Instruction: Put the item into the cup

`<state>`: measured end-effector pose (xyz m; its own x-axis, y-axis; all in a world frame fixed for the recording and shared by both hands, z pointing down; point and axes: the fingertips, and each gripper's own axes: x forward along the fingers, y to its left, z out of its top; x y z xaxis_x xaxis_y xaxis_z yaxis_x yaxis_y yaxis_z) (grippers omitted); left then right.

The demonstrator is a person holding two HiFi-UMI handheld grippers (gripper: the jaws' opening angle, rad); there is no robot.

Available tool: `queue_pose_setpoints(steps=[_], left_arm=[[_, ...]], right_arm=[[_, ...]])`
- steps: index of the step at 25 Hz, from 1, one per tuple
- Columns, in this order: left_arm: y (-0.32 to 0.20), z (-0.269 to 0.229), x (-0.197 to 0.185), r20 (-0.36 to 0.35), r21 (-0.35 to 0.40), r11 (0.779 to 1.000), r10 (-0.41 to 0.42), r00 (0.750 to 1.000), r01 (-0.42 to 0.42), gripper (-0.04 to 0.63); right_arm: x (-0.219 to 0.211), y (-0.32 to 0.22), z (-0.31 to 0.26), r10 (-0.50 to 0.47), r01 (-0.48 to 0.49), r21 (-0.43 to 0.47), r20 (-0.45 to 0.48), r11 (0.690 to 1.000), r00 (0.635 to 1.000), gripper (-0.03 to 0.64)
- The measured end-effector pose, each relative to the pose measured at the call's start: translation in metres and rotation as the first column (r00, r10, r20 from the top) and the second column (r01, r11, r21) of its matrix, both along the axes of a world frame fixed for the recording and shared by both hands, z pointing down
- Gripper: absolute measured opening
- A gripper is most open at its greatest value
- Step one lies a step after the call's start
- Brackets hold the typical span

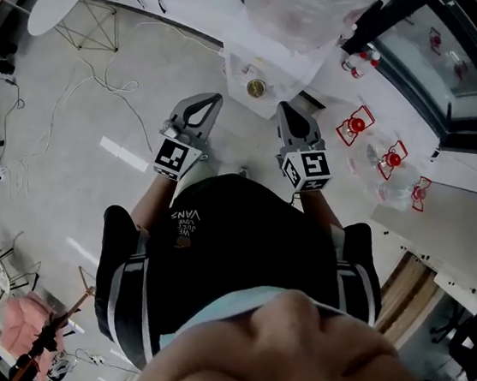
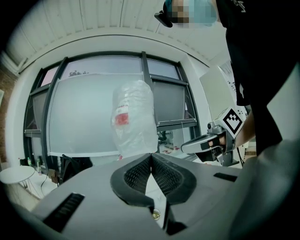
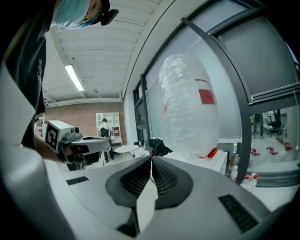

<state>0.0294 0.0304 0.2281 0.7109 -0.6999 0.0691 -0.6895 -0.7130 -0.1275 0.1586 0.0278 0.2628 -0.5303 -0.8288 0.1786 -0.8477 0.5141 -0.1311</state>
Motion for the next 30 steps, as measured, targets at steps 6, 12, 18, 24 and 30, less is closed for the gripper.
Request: queue_pose_setpoints(steps=[6, 12, 18, 24, 30], left_arm=[[0.006, -0.013, -0.002, -0.008, 0.004, 1.000, -0.012, 1.000, 0.012, 0.020], [0.011, -0.017, -0.010, -0.030, -0.015, 0.999, -0.041, 0.999, 0.041, 0.020], [0.012, -0.019, -0.018, -0.036, -0.034, 0.997, -0.072, 0.997, 0.071, 0.020], [0.011, -0.018, -0.017, -0.040, -0.047, 0.996, -0.072, 0.997, 0.070, 0.020], [0.008, -0.014, -0.015, -0.048, -0.060, 0.996, -0.066, 0.997, 0.063, 0.020]], right_arm=[[0.000, 0.001, -0.020, -0.012, 0.012, 0.032, 0.004, 0.999, 1.000, 0.046], [-0.006, 0.003, -0.028, -0.025, 0.024, 0.037, 0.010, 0.999, 1.000, 0.046], [-0.011, 0.008, -0.028, -0.022, 0.022, 0.003, 0.014, 1.000, 1.000, 0.043], [-0.009, 0.008, -0.021, -0.016, 0.016, -0.020, 0.006, 1.000, 1.000, 0.041], [-0.016, 0.008, -0.028, -0.019, 0.022, -0.058, 0.042, 0.998, 0.999, 0.041]])
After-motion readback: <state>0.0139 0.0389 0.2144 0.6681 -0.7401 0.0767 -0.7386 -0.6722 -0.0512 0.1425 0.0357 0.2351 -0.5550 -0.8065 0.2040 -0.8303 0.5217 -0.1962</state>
